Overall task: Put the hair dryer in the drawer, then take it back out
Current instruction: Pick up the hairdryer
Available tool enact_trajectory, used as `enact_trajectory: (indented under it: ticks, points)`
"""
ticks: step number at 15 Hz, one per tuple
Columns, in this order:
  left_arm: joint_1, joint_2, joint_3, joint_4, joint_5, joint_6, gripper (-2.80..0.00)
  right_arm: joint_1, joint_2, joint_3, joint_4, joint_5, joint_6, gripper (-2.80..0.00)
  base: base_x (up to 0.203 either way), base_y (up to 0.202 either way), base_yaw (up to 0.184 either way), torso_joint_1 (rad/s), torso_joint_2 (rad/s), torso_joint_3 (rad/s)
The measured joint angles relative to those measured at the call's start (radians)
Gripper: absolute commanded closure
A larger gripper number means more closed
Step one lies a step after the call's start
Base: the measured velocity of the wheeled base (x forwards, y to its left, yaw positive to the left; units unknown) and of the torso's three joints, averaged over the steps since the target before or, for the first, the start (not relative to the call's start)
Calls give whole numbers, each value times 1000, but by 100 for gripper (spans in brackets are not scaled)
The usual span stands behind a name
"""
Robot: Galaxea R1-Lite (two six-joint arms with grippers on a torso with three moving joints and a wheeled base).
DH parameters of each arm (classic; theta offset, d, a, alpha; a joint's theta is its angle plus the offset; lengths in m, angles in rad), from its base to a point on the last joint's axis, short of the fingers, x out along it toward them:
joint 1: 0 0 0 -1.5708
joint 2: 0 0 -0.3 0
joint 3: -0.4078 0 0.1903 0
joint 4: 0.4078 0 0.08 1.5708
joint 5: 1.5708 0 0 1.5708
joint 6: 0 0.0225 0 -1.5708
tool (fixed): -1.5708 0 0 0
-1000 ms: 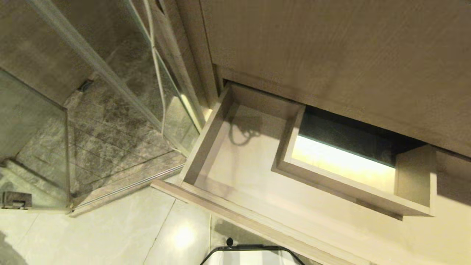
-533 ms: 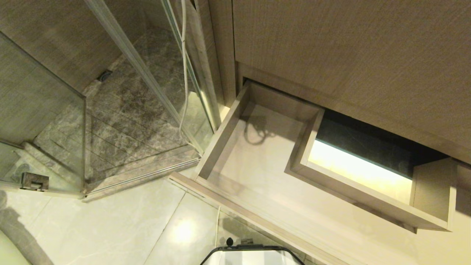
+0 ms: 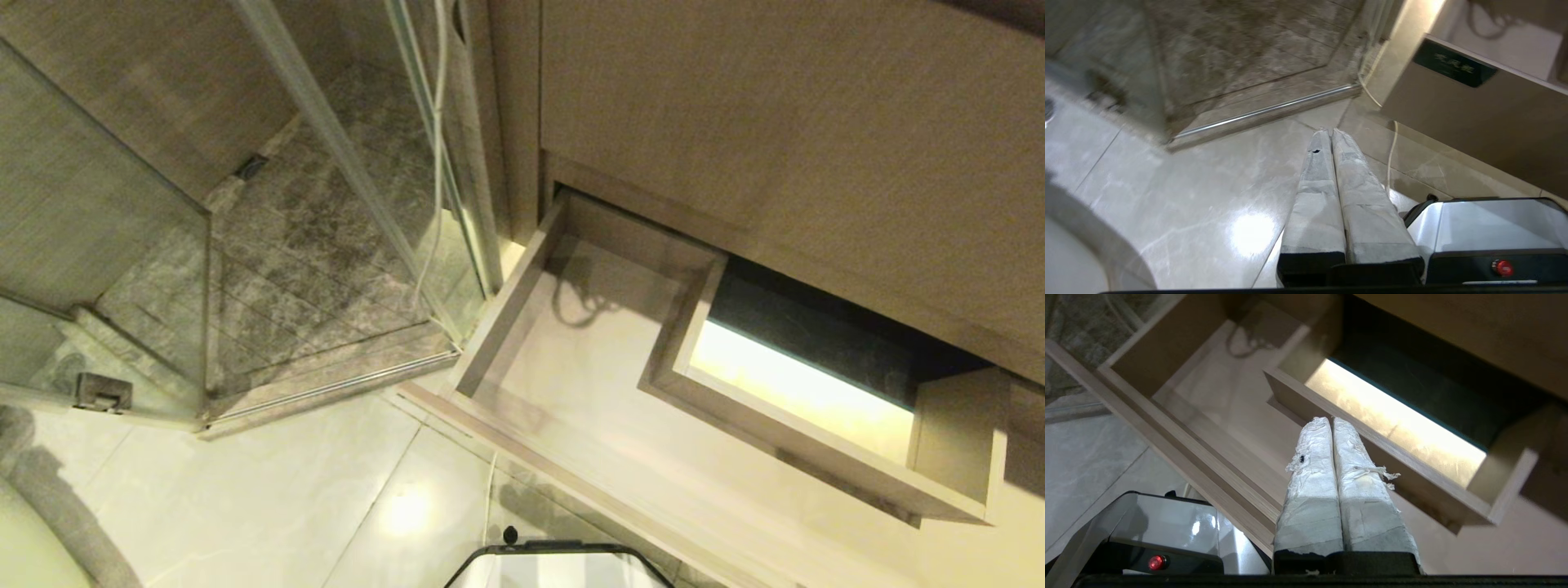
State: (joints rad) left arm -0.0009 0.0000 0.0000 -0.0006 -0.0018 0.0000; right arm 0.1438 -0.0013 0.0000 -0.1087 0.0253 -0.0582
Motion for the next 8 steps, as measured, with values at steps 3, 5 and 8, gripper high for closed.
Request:
enact_trajectory:
  ticks: [3,5,8]
  points:
    - [-1,0,0,0,-1,0,0,-1,0,0,-1,0,-1,0,4,-7,174,162,-464,-201]
    - [0,0,0,0,0,0,0,-1,0,0,-1,0,-2,0,0,-6,167,137,-451,-181]
    - [0,0,0,1,0,0,0,0,0,0,3,-1,-4,0,4,-5,118,233,-118,-59]
